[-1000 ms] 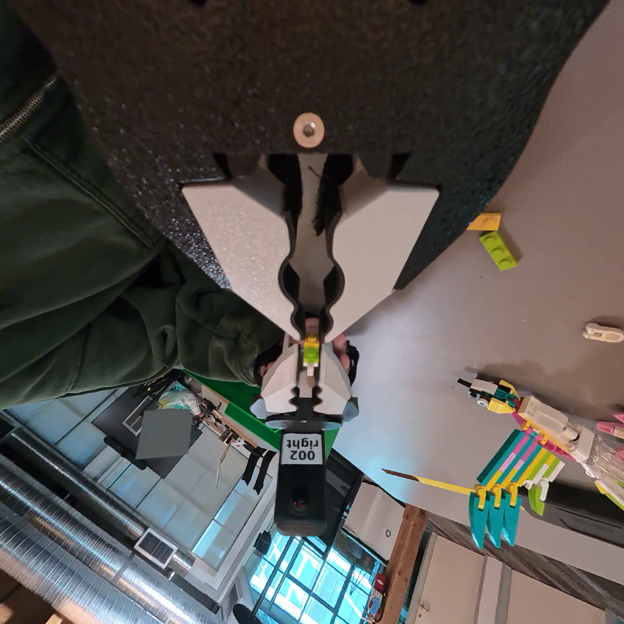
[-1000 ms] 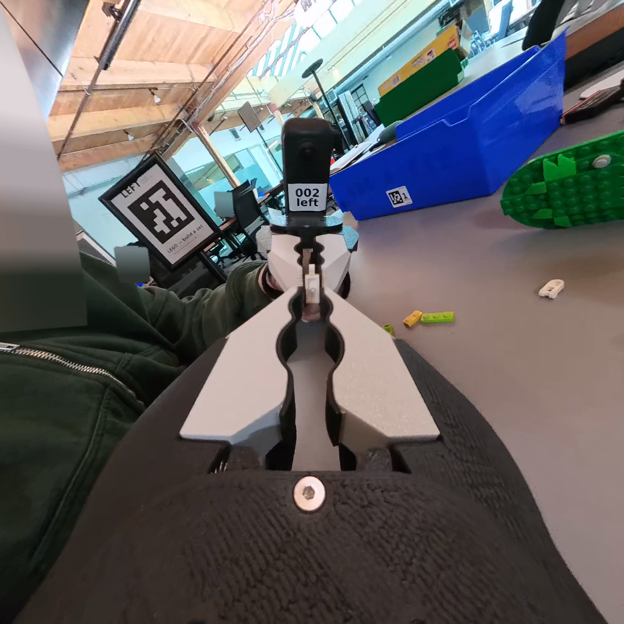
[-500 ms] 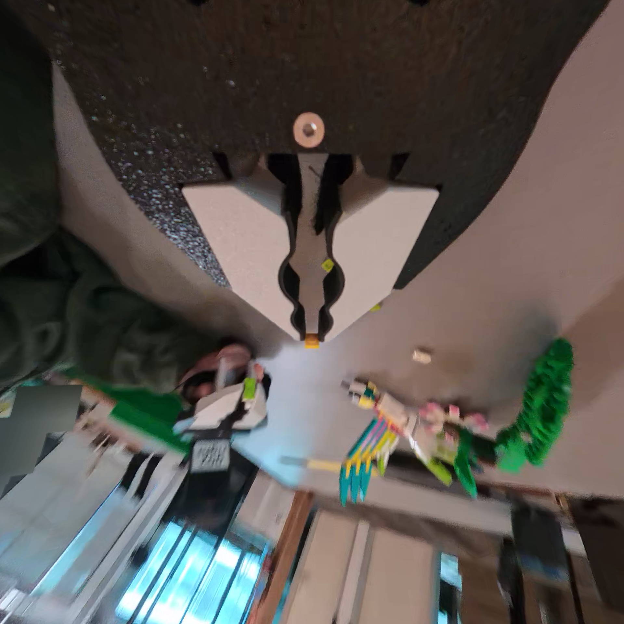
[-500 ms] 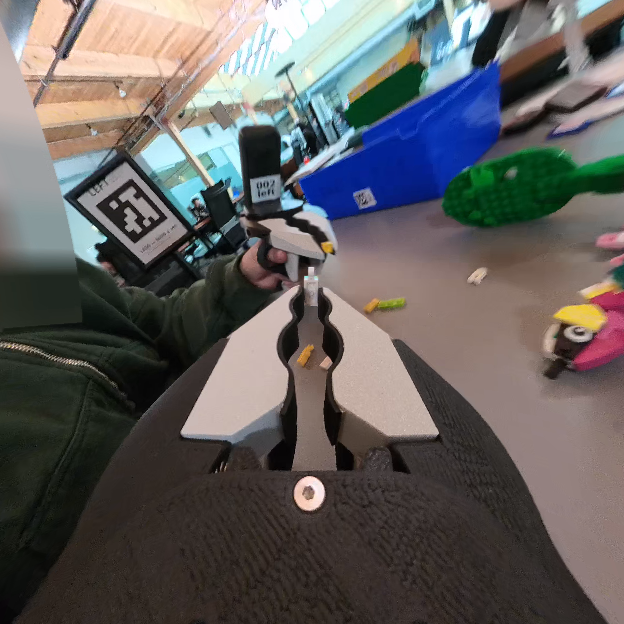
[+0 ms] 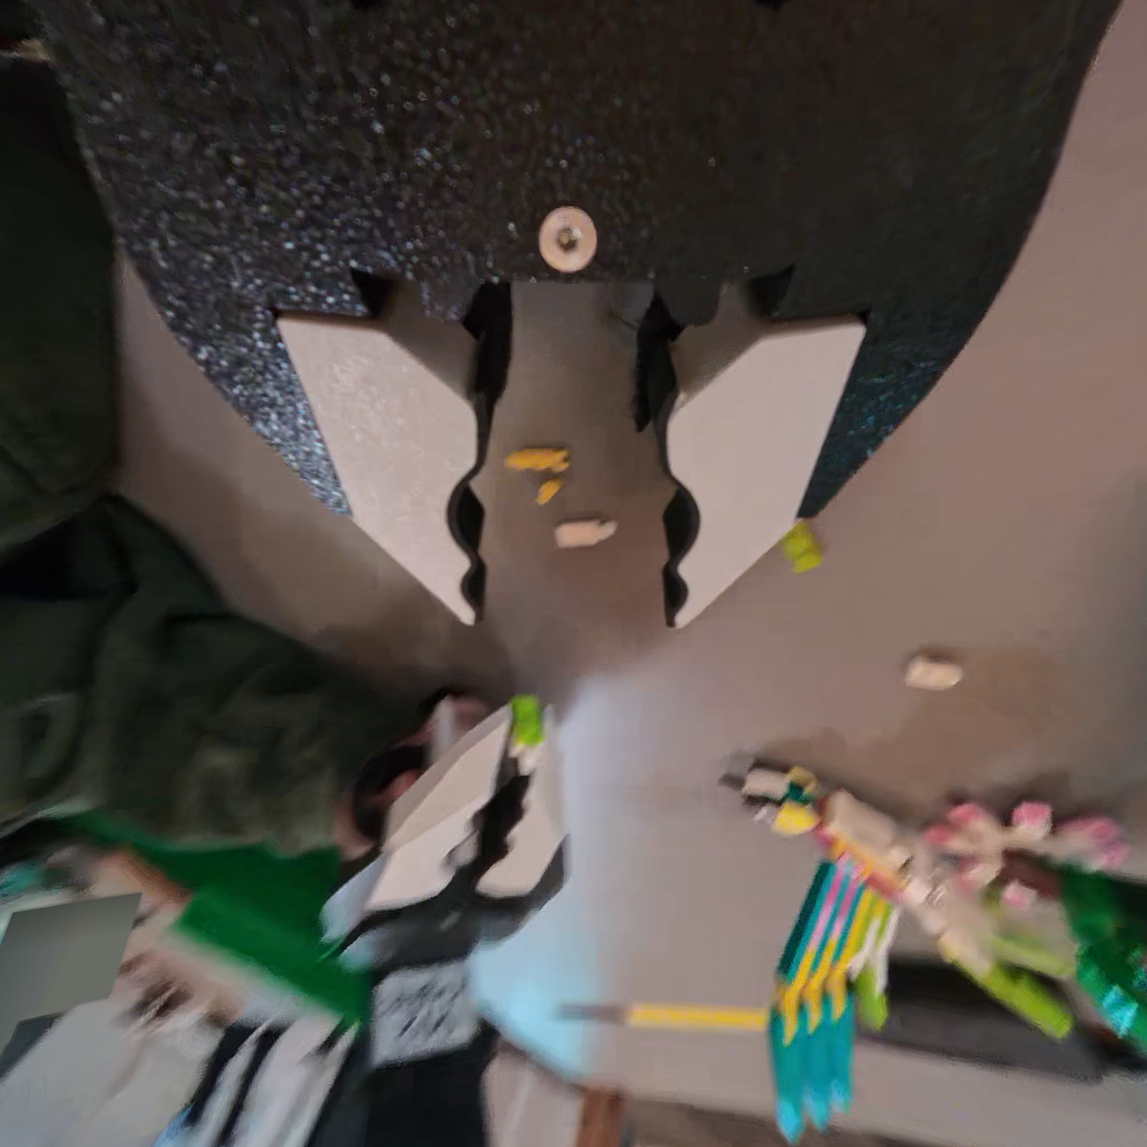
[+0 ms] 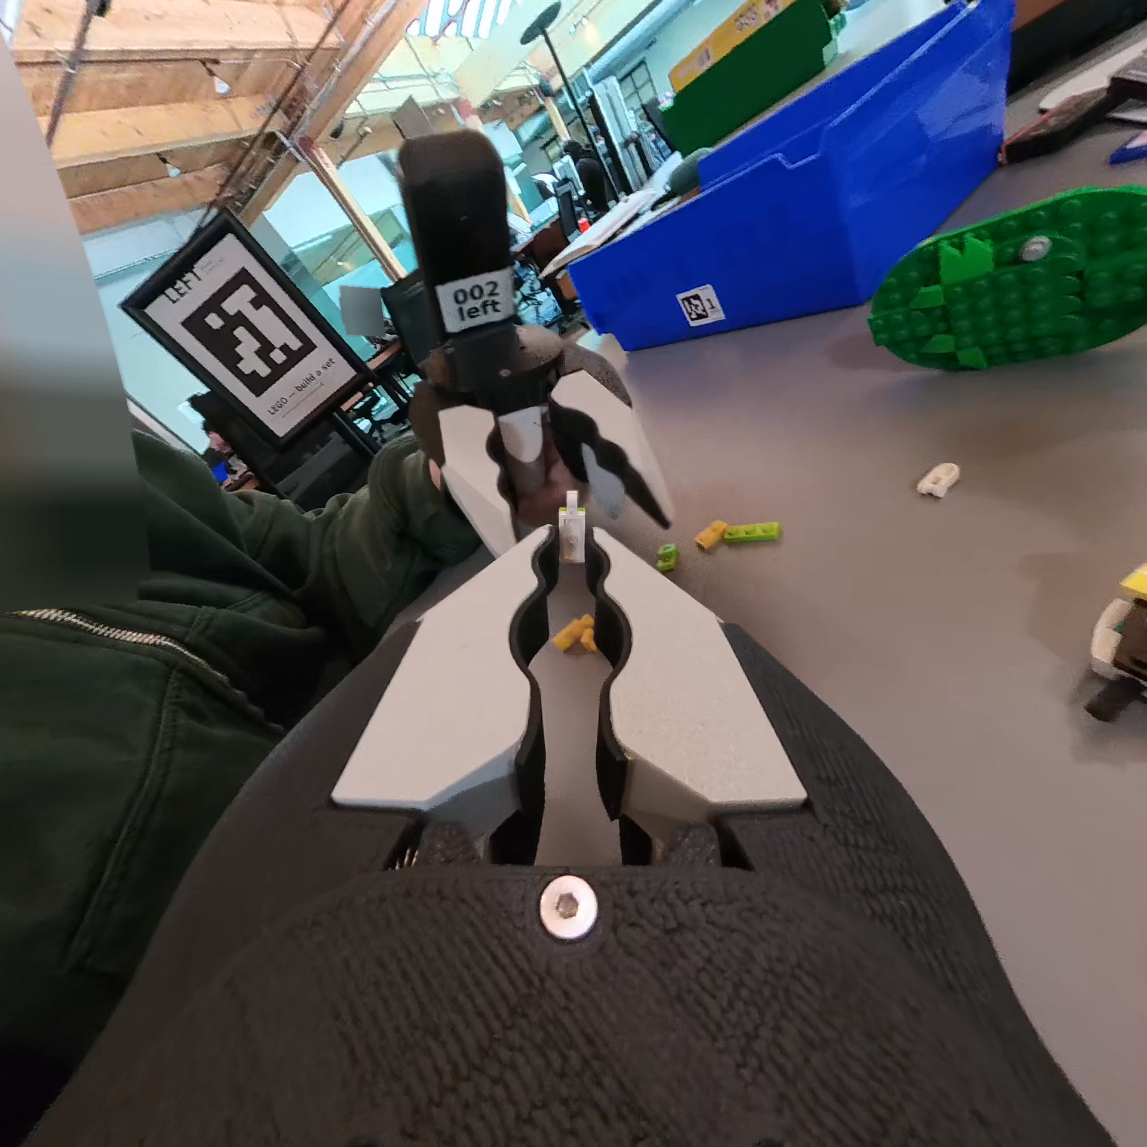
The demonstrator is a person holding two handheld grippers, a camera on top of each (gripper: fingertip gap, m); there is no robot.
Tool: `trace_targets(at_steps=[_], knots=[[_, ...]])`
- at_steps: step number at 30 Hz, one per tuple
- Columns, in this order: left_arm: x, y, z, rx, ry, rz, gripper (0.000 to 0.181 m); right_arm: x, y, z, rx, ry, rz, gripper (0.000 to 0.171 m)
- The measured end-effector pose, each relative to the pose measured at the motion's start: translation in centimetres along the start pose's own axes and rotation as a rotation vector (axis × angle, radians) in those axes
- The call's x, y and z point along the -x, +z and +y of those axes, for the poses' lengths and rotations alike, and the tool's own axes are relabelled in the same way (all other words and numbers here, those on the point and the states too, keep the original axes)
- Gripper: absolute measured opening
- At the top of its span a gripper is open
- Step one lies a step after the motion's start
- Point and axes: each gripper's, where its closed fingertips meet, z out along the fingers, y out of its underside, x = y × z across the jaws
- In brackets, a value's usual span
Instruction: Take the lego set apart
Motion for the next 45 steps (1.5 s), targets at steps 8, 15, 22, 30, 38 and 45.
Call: trace_targets(at_steps=[8,15,22,30,38,45], knots=[[-3.9,0.1,-2.1,-0.142,0.003,0.23,0.023,2.1,0.7,-0.2,-0.033,-0.022,-0.112,0.005],[-2.9,-0.6,-3.6,-0.225,0.578,-0.166,0.037,2.6,1.0,-0.5,-0.063,0.074,-0.165,0.005],[-2.8,-0.2,-3.3,-0.204,0.701,-0.226,0.016,2.6,1.2,-0.6,-0.077,0.085,-0.17,0.01],[-2.9,-0.2,-3.0,-0.193,0.697,-0.204,0.015,2.4,0.9,-0.6,-0.078,0.084,-0.171,0.009],[-2.8,-0.1,-2.8,-0.18,0.675,-0.19,0.016,2.4,1.2,-0.3,-0.061,0.079,-0.162,0.005],[-3.0,-0.7,-3.6,-0.265,0.364,-0.019,0.025,2.1,0.9,-0.5,-0.067,-0.018,-0.117,0.005]])
